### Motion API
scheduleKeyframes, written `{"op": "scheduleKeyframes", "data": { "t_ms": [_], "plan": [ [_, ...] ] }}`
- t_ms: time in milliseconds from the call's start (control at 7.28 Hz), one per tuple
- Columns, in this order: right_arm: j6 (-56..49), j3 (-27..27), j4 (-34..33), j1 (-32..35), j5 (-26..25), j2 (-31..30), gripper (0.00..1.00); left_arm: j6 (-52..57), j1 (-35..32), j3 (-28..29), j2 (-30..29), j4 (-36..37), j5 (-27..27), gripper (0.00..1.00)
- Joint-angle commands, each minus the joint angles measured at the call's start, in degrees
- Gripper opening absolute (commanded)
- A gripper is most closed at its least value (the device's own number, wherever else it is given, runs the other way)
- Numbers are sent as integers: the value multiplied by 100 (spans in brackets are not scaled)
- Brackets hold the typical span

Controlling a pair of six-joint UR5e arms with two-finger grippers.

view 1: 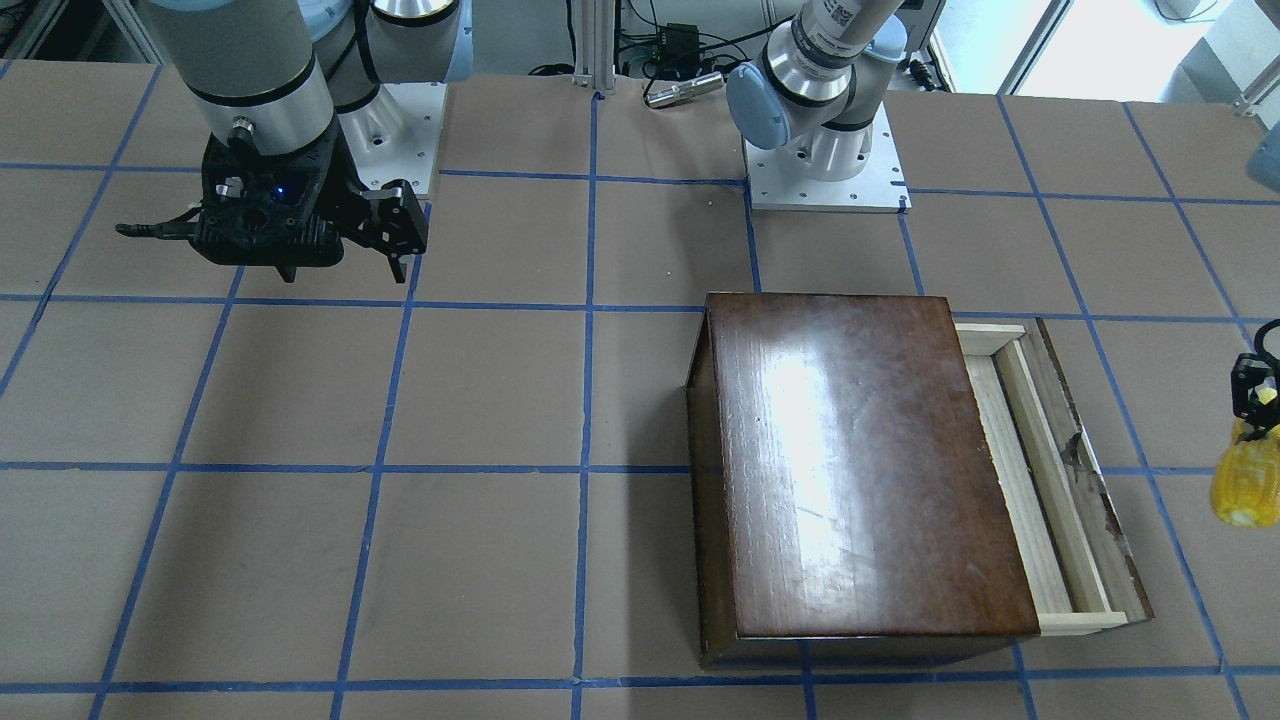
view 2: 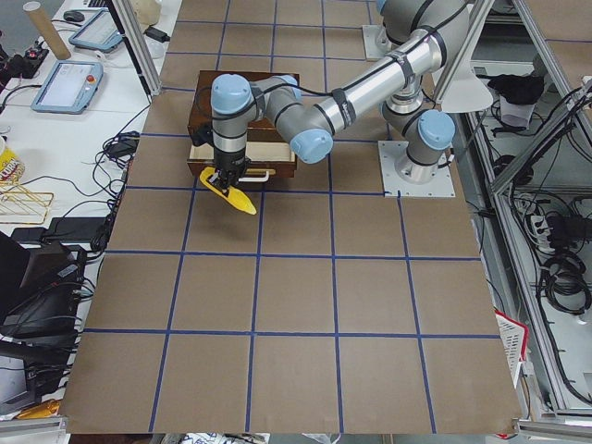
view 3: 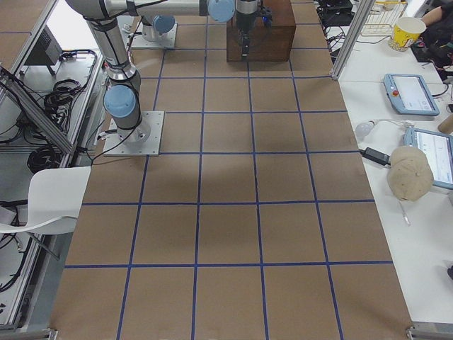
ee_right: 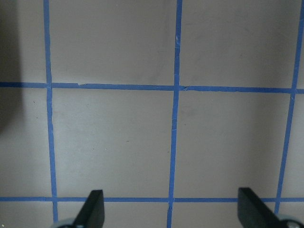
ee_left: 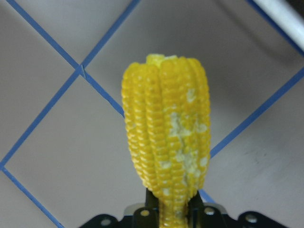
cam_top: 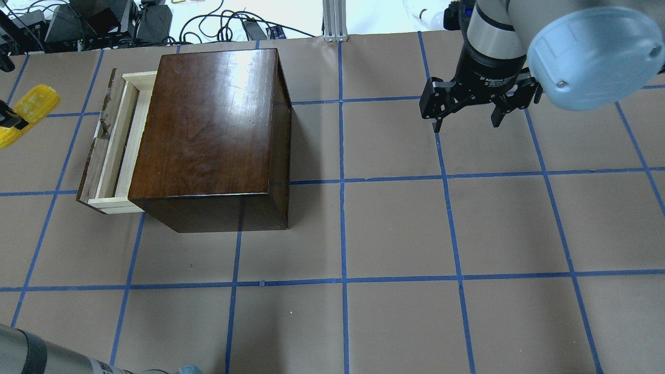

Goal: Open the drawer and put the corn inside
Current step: 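Lift the corn and carry it over the open drawer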

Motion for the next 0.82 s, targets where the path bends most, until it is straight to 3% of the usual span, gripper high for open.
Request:
{"op": "scheduleKeyframes", "data": {
  "t_ms": [0, 412, 687],
  "plan": [
    [0, 0, 0, 0, 0, 0, 100, -1618, -484, 138, 245, -503, 11, 0],
    [0, 0, 0, 0, 0, 0, 100, -3342, -994, 174, 212, -917, -59, 0],
    [0, 0, 0, 0, 0, 0, 100, -3707, -1144, 86, 115, -1023, -147, 0]
  ]
}}
